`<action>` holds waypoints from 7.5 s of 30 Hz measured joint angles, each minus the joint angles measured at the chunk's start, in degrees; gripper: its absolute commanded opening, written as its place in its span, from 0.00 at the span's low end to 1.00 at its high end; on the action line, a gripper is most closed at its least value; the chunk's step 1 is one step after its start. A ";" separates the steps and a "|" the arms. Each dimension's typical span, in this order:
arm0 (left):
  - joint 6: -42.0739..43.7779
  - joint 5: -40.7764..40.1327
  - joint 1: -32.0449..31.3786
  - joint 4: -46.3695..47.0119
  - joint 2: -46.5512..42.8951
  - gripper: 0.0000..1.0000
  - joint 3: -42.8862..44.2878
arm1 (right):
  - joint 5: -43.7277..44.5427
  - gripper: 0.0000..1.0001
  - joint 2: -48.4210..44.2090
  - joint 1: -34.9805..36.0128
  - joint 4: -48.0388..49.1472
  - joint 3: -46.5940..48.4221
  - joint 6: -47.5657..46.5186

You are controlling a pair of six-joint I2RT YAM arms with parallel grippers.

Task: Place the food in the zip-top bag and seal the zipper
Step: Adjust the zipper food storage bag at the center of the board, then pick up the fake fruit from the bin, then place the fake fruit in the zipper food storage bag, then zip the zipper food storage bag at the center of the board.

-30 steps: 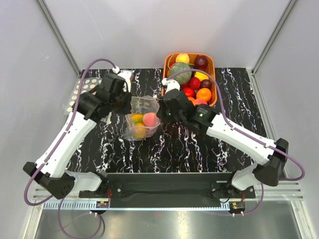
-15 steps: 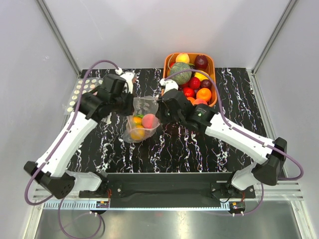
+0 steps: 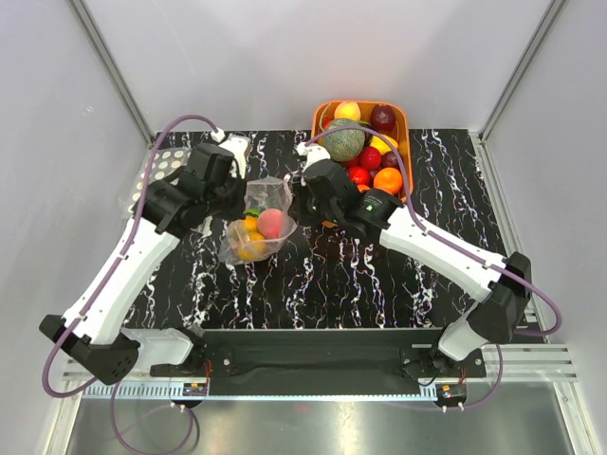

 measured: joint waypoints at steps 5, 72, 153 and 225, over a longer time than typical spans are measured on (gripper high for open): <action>-0.02 1.70 0.02 2.78 0.00 0.08 -8.63 | -3.17 0.02 -0.02 -2.95 1.38 -5.97 1.03; -0.02 12.20 0.02 16.90 2.40 0.00 -12.68 | 8.85 0.76 40.24 -38.05 -18.73 37.75 -40.76; -1.53 11.19 0.04 12.68 2.10 0.00 -12.46 | -23.63 0.94 -0.31 -5.97 9.88 -7.43 -20.06; -0.52 16.11 -13.57 8.94 -2.71 0.97 -11.91 | -13.11 0.00 -15.72 -5.64 11.30 -19.26 17.66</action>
